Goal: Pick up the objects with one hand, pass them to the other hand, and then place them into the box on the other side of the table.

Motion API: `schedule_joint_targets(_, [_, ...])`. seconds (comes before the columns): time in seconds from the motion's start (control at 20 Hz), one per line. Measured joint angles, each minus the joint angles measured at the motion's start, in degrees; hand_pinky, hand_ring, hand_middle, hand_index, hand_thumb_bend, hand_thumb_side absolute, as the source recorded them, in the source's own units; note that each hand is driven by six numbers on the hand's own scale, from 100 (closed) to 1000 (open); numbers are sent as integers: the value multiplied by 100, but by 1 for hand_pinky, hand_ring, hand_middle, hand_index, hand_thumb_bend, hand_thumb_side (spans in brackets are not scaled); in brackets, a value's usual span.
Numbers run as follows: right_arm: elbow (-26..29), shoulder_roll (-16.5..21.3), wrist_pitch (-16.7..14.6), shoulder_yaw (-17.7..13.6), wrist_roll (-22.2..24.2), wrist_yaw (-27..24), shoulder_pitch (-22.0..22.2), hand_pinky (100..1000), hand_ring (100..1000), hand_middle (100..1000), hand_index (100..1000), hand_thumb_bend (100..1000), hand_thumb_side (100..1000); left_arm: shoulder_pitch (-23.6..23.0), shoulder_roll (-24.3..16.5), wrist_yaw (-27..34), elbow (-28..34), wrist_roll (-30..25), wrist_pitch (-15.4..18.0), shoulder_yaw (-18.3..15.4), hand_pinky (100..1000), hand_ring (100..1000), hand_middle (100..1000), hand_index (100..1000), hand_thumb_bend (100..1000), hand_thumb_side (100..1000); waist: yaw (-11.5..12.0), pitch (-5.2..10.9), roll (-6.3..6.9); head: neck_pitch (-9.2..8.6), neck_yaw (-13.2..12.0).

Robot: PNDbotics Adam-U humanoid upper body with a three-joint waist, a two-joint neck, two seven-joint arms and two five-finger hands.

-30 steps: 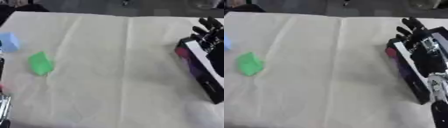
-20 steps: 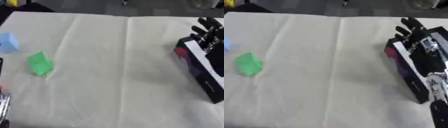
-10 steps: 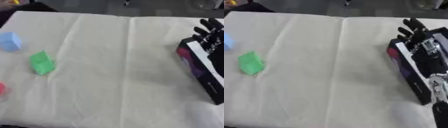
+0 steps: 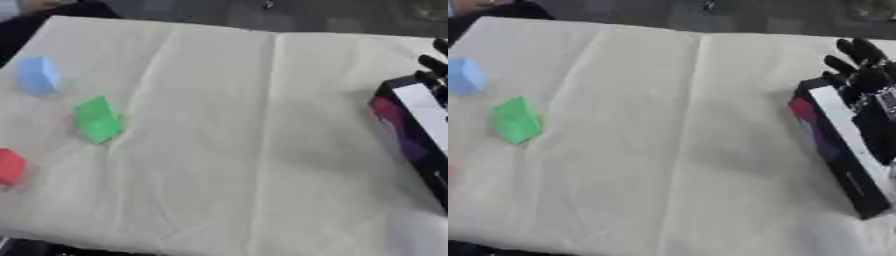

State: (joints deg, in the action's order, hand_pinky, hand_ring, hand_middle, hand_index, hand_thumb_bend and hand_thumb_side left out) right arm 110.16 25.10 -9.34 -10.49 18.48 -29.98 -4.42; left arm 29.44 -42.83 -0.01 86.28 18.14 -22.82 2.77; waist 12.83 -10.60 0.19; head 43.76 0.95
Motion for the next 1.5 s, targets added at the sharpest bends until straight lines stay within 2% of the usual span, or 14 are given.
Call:
schedule_joint_targets(0.25, [62,78,-38,4,12,0,85,1000,1000,1000,1000,100,565,84,-645,-497,-292,-1511,-354,272,857,812,796,867,630,537,-9,-1,2,1,-126])
schedule_joint_targets(0.4, [79,113,-56,5,18,0,93,1000,1000,1000,1000,100,564,168,-960,-949,-411,-2498,-457,358,870,827,812,874,630,510,-9,-1,2,1,-140])
schedule_joint_targets(0.65, [97,146,-83,6,31,21,148,1000,1000,1000,1000,100,563,158,-1330,-1304,-386,-3968,-301,414,887,846,826,879,646,469,9,-1,3,1,-140])
schedule_joint_targets(0.85, [113,154,-101,6,42,72,200,1000,1000,1000,1000,100,561,-85,-1624,-1290,-79,-4880,-124,350,892,852,824,872,693,446,69,-1,3,1,-159])
schedule_joint_targets(1.1, [142,193,-142,3,33,149,298,1000,1000,1000,1000,100,559,-475,-1931,-1057,452,-5585,-34,218,893,852,814,862,718,433,121,-1,3,1,-169])
schedule_joint_targets(1.5, [146,192,-183,-1,26,289,428,1000,1000,1000,1000,100,560,-1039,-2223,-942,1034,-6049,72,140,908,874,814,830,748,322,254,-1,3,1,-66])
